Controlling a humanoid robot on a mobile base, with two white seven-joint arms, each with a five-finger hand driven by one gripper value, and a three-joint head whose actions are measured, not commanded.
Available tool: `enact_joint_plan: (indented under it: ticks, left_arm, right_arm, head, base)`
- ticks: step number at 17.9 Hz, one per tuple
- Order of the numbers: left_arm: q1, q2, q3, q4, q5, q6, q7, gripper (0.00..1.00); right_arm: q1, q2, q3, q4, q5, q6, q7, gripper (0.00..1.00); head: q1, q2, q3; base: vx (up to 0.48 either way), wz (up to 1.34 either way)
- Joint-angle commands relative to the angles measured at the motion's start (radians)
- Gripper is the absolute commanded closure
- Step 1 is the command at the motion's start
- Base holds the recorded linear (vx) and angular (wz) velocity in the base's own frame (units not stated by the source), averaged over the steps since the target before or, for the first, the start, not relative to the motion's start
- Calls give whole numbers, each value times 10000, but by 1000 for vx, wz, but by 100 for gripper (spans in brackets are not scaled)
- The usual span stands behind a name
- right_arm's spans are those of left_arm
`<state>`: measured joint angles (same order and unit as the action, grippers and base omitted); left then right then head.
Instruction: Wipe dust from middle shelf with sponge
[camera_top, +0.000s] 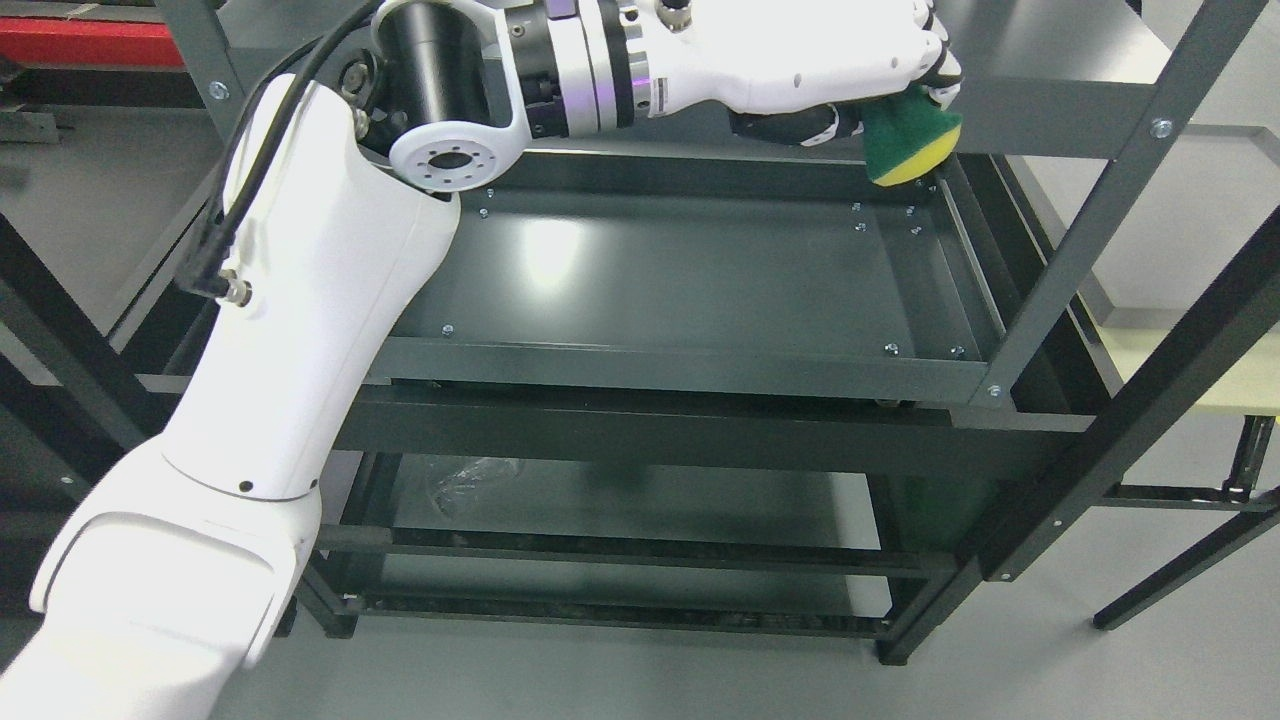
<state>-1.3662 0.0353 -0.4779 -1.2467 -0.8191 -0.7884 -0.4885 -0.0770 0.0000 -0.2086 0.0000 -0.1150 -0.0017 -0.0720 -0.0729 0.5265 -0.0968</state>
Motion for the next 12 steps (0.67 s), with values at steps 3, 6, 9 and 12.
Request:
enact_joint_plan:
  ticks: [3,6,9,12]
  left_arm:
    - [-556,-179,-285,1638,-905,61,-8,100]
    - [-680,-179,282,1393,-813,30,-100,100]
    - [-589,-179,499,841,-569,30,-207,100]
    - [-344,840,651,427,243,30,-621,100]
  right_arm:
    - [3,-175,0,-175,0,723,-1,0]
    - [3,-175,0,-175,0,723,-1,0]
    - [3,-175,0,-175,0,723,-1,0]
    - [3,-175,0,-175,0,723,-1,0]
  head:
    - [0,0,0]
    - [0,0,0]
    - [0,0,0]
    - [0,0,0]
  base:
    - [3,0]
    - [3,0]
    - [0,0]
    - [0,0]
